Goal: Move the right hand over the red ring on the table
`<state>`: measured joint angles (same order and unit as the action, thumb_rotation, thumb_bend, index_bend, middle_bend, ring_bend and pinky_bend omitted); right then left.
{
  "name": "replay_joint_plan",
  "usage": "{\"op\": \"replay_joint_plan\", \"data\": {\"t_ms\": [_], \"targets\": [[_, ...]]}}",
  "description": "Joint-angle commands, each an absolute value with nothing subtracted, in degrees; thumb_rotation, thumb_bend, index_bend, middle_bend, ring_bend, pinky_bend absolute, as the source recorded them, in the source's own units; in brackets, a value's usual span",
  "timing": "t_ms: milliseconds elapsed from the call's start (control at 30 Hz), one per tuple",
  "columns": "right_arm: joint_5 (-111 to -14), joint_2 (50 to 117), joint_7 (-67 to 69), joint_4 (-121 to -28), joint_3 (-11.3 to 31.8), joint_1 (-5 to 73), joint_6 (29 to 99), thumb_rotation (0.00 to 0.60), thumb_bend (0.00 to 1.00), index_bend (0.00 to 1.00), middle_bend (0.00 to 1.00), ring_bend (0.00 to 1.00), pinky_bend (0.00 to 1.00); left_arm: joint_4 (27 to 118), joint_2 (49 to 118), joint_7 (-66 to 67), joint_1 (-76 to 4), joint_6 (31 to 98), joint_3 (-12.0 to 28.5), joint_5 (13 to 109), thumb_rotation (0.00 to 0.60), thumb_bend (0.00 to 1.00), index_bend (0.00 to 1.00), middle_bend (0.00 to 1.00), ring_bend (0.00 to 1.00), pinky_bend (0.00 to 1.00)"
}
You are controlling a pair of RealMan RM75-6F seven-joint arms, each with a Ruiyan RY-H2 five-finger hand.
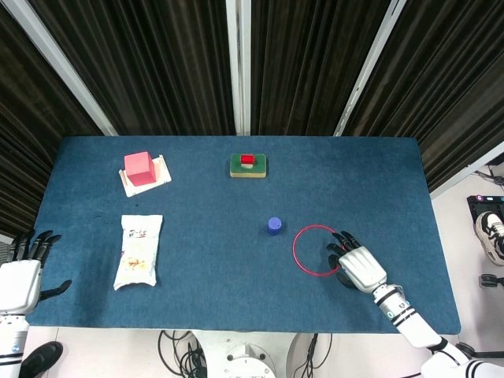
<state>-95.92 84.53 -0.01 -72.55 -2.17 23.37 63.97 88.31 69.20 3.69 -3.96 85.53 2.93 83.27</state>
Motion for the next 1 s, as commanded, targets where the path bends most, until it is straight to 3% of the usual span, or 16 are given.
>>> {"op": "replay_joint_plan", "data": {"t_ms": [33,267,633,1000], "targets": [[-95.77,84.83,-0.05,-72.25,-2.27,23.56,63.96,0.600,0.32,0.52,0.23,0.00,0.00,88.19,69.25,3.53,-3.94,85.55,2.95,83.25,0.600,0.09,0.17,0.10,0.00,0.00],[-95.24,85.39,-0.11,-71.79,-2.56,24.03,63.78,0.600,0.33,0.52,0.23,0.00,0.00,87.63,69.41,2.89,-3.92,85.43,2.96,83.18,0.600,0.09,0.17,0.10,0.00,0.00],[-94.79,85.89,-0.03,-71.41,-2.92,23.78,65.29,0.600,0.38,0.63,0.28,0.00,0.00,86.93,69.70,2.24,-3.77,85.47,2.85,83.24,0.600,0.09,0.17,0.10,0.00,0.00],[-93.76,80.62,-0.95,-77.39,-0.73,25.01,66.58,0.600,0.41,0.65,0.30,0.00,0.00,87.22,69.52,2.41,-3.90,85.75,2.89,83.87,0.600,0.09,0.17,0.10,0.00,0.00]]}}
